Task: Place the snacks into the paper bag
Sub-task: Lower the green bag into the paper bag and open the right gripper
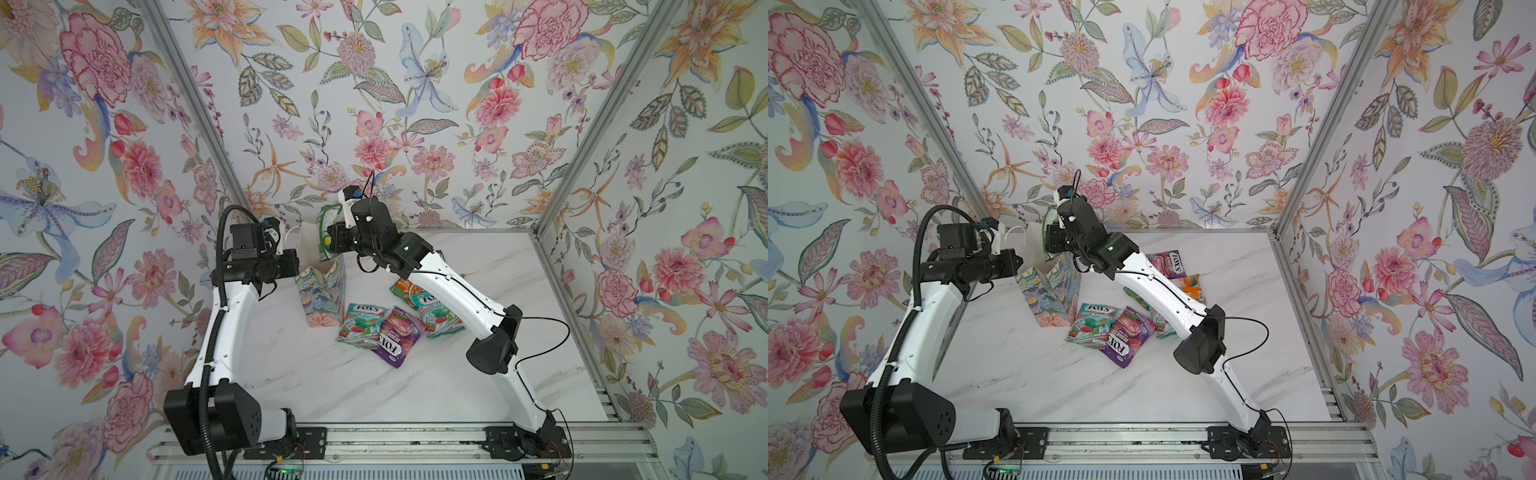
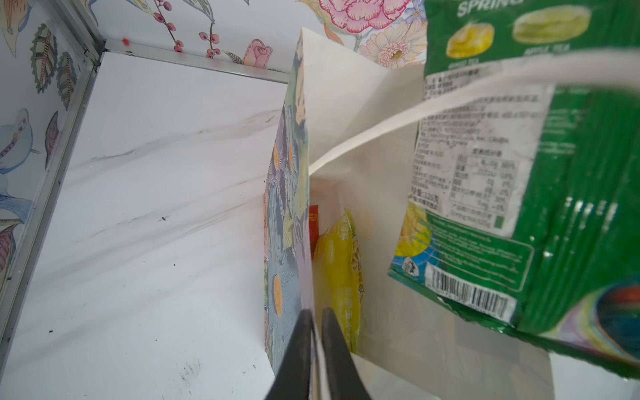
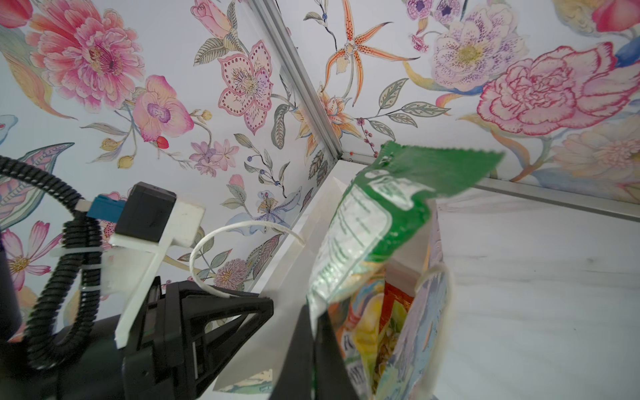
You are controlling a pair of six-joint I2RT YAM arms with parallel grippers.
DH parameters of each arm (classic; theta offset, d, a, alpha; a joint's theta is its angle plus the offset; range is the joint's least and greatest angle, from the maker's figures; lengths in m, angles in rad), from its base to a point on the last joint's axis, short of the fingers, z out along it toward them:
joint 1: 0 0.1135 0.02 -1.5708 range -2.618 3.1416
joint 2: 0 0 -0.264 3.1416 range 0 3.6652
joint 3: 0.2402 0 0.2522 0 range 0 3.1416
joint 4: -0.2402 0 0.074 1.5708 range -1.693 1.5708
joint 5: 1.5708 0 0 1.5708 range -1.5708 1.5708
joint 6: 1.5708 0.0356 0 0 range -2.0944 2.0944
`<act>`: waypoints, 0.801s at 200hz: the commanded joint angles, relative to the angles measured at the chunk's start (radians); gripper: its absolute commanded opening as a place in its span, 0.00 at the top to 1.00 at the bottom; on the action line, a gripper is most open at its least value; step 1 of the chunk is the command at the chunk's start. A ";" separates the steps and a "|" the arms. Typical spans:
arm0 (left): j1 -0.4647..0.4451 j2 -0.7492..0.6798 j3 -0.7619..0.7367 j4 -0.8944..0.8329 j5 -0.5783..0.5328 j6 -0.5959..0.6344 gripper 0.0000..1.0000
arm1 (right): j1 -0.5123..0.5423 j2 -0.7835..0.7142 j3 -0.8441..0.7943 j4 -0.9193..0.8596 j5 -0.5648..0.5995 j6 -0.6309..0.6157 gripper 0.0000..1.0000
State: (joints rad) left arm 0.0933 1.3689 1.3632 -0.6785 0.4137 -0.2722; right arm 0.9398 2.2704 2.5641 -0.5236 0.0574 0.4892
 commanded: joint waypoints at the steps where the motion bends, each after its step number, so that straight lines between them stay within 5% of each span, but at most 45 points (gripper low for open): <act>1: -0.006 0.006 0.020 -0.012 -0.003 0.021 0.92 | 0.005 -0.027 0.002 0.023 0.041 -0.025 1.00; 160: -0.006 0.011 0.020 -0.006 0.001 0.021 0.98 | 0.038 -0.068 -0.091 -0.015 0.064 -0.029 1.00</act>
State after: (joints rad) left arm 0.0933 1.3689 1.3632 -0.6781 0.4137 -0.2684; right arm 0.9798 2.2688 2.4805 -0.5583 0.0933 0.4633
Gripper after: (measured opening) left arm 0.040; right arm 0.047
